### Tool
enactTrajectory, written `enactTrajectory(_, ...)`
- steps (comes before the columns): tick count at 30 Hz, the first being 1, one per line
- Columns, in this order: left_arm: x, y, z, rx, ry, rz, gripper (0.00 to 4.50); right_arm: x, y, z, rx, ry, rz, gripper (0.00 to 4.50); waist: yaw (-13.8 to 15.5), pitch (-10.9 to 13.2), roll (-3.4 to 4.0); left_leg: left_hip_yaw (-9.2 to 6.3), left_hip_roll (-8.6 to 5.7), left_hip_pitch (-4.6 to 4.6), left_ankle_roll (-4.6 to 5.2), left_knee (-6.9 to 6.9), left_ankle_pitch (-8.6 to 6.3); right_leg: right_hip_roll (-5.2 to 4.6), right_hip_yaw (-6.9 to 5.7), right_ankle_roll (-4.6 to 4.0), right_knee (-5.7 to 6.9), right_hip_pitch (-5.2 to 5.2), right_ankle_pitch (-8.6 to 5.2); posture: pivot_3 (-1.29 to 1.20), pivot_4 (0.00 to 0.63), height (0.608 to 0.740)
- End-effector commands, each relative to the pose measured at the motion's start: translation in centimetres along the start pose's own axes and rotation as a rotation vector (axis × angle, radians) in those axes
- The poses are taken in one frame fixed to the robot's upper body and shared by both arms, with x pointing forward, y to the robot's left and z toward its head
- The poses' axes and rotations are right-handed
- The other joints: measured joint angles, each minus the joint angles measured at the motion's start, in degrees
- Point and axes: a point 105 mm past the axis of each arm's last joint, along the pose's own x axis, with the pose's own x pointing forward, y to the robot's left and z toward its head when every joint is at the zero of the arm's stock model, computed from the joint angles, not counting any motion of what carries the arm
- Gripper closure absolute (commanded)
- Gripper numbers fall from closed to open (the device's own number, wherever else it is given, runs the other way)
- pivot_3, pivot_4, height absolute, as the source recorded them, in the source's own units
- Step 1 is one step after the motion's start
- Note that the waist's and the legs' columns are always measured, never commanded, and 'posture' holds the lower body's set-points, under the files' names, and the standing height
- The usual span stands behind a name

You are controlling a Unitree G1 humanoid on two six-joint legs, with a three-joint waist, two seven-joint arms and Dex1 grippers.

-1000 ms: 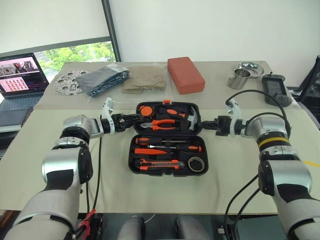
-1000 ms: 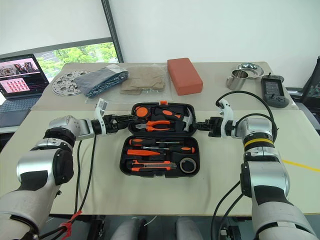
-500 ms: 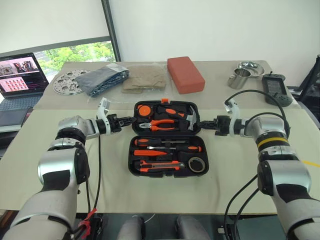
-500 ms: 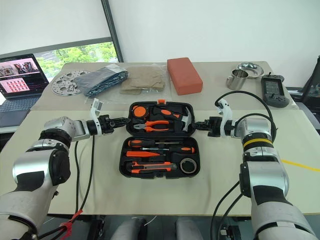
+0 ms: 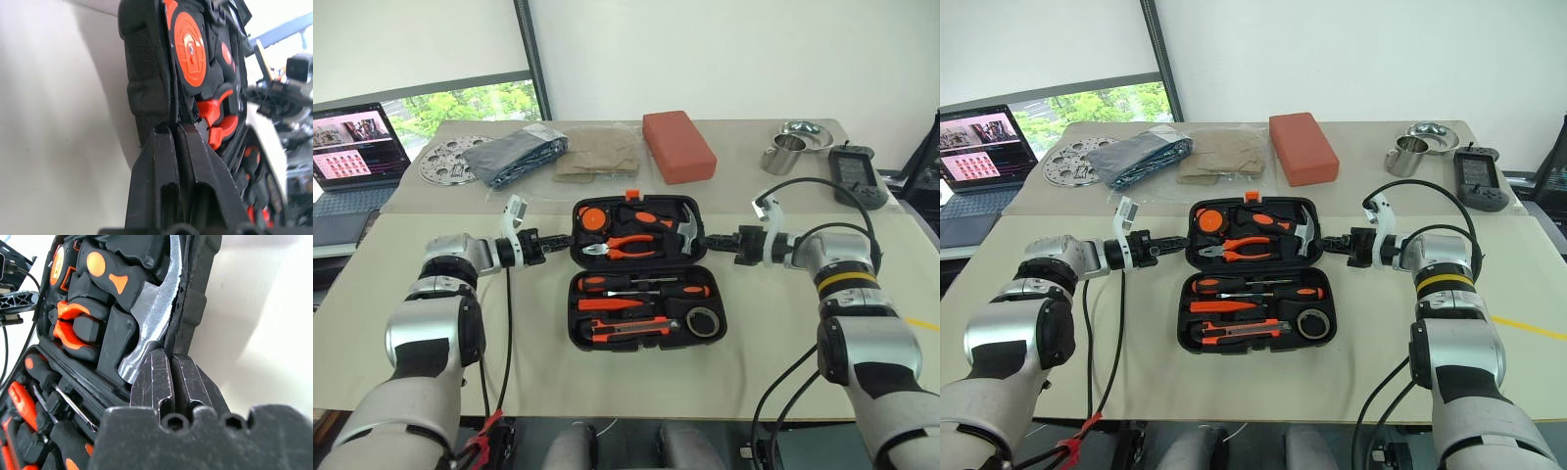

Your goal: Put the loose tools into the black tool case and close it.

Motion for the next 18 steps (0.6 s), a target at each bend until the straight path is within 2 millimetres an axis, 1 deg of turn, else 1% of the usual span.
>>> enactTrajectory(1,0.8,-1.7,2.1,0.189,-0.050,-0.078,4.48,0.1,1.6,4.1,-0.191,-0.176,0.051,4.50,0.09,0.00,0.00,0.00,0.00,-0.01,-0.05,0.00,0.03,-0.01,0.00,0.00,0.00,0.00,0.00,0.00,0.150,0.740)
enactTrajectory(3,0.8,-1.8,2.3,0.246,-0.055,-0.077,4.48,0.0,1.5,4.2,-0.233,-0.202,0.043,4.50,0.14,0.00,0.00,0.00,0.00,-0.02,-0.12,0.00,0.07,-0.02,0.01,0.00,0.00,0.00,0.00,0.00,0.150,0.740)
enactTrajectory(6,0.9,-2.2,3.6,0.455,-0.122,-0.050,4.48,0.0,1.7,4.3,-0.382,-0.276,0.028,4.50,0.20,0.00,0.00,0.00,0.00,-0.02,-0.13,0.00,0.08,-0.01,0.01,0.01,0.00,0.00,0.01,0.00,0.150,0.740)
enactTrajectory(8,0.9,-2.3,4.4,0.603,-0.175,-0.006,4.48,0.0,2.0,4.3,-0.428,-0.303,0.038,4.50,0.31,0.00,0.00,0.01,0.03,-0.02,-0.14,0.00,0.08,-0.02,0.01,0.02,0.02,0.01,0.02,0.00,0.150,0.740)
enactTrajectory(10,0.8,-2.5,4.4,0.720,-0.183,0.003,4.48,0.0,2.3,4.3,-0.478,-0.330,0.041,4.50,0.19,0.00,0.00,0.04,0.05,0.00,-0.14,-0.01,0.08,-0.03,0.05,0.01,0.01,0.00,0.03,0.00,0.150,0.740)
enactTrajectory(14,0.5,-3.0,3.7,0.951,-0.163,0.001,4.48,-0.3,2.3,3.4,-0.592,-0.352,0.034,4.50,0.18,0.00,0.00,0.06,0.05,0.04,-0.14,-0.07,0.08,-0.02,0.12,-0.01,0.02,0.00,0.05,0.00,0.150,0.740)
enactTrajectory(16,0.3,-3.3,3.7,1.045,-0.189,0.019,4.48,-0.5,2.1,2.7,-0.707,-0.328,0.001,4.50,0.22,0.00,0.00,0.06,0.05,0.04,-0.14,-0.09,0.08,-0.02,0.14,-0.01,0.01,0.00,0.05,0.00,0.150,0.740)
enactTrajectory(18,-0.3,-3.1,3.7,1.164,-0.213,0.074,4.48,-0.8,2.0,1.9,-0.922,-0.281,-0.043,4.50,0.27,0.00,0.00,0.07,0.05,0.05,-0.14,-0.10,0.09,-0.03,0.18,-0.01,0.01,0.00,0.05,0.00,0.150,0.740)
